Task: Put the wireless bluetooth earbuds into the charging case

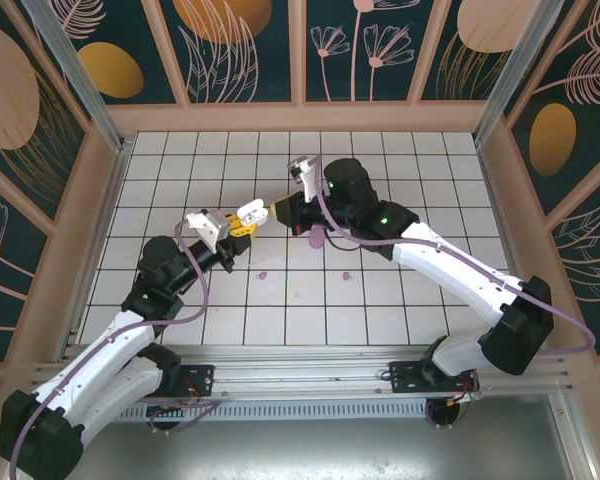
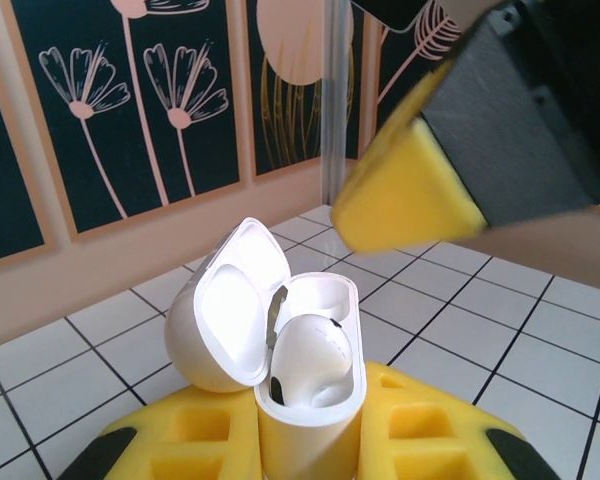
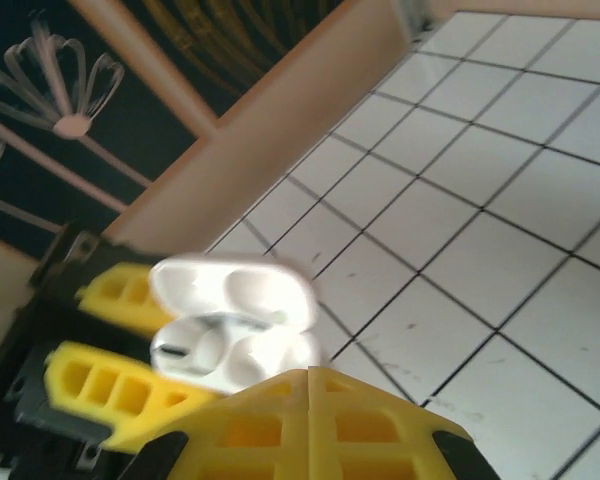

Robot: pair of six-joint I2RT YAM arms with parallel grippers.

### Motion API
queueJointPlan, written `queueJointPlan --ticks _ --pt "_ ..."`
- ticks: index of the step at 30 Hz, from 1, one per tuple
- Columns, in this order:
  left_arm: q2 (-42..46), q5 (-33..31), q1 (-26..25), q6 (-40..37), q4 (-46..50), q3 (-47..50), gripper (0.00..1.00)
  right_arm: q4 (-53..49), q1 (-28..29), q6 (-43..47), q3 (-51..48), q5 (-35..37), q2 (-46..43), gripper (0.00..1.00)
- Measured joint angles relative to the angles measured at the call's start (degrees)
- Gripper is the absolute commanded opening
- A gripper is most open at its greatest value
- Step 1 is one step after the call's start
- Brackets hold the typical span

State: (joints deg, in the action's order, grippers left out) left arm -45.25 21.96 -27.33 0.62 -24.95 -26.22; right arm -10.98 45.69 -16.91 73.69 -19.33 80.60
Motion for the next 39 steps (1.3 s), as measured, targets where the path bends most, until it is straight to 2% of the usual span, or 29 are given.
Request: queueJointPlan --ticks 6,10,17,21,22,24,26,31,39 --pt "1.29 -1.81 0.0 -0.81 1.14 2.58 0.0 -4.35 -9.14 -6.69 2.47 6.45 3.37 0.08" --pt "1.29 -2.49 0.0 -1.84 2.36 2.78 0.0 -7.63 -14.14 -10.08 2.54 8.63 9.22 0.13" --pt "0.98 -2.51 0.0 -2.12 2.93 2.97 0.0 -14.23 -18.14 -11.65 11.08 10.01 26.23 0.18" --pt "-0.09 -2.19 0.0 -2.03 2.91 2.99 0.0 -16.33 -19.21 -12.94 17.03 10.38 34.07 0.28" --pt "-0.42 -1.84 0.0 -1.9 2.89 2.99 0.0 -16.76 -19.32 -13.35 18.38 10.45 35.71 0.28" --pt "-1.14 -1.29 0.0 -1.68 2.82 2.99 0.0 -17.62 -19.37 -13.49 21.33 10.99 38.66 0.12" --pt "-1.99 -0.7 0.0 -1.46 2.51 2.99 0.0 -18.78 -19.41 -13.42 25.11 11.85 41.81 0.04" --pt "-4.15 0.96 0.0 -0.96 2.03 2.99 0.0 -21.77 -19.74 -13.2 36.87 14.4 50.27 0.0" --pt "-5.16 2.23 0.0 -0.15 1.55 2.99 0.0 -27.74 -20.22 -11.32 52.61 17.29 62.05 0.0"
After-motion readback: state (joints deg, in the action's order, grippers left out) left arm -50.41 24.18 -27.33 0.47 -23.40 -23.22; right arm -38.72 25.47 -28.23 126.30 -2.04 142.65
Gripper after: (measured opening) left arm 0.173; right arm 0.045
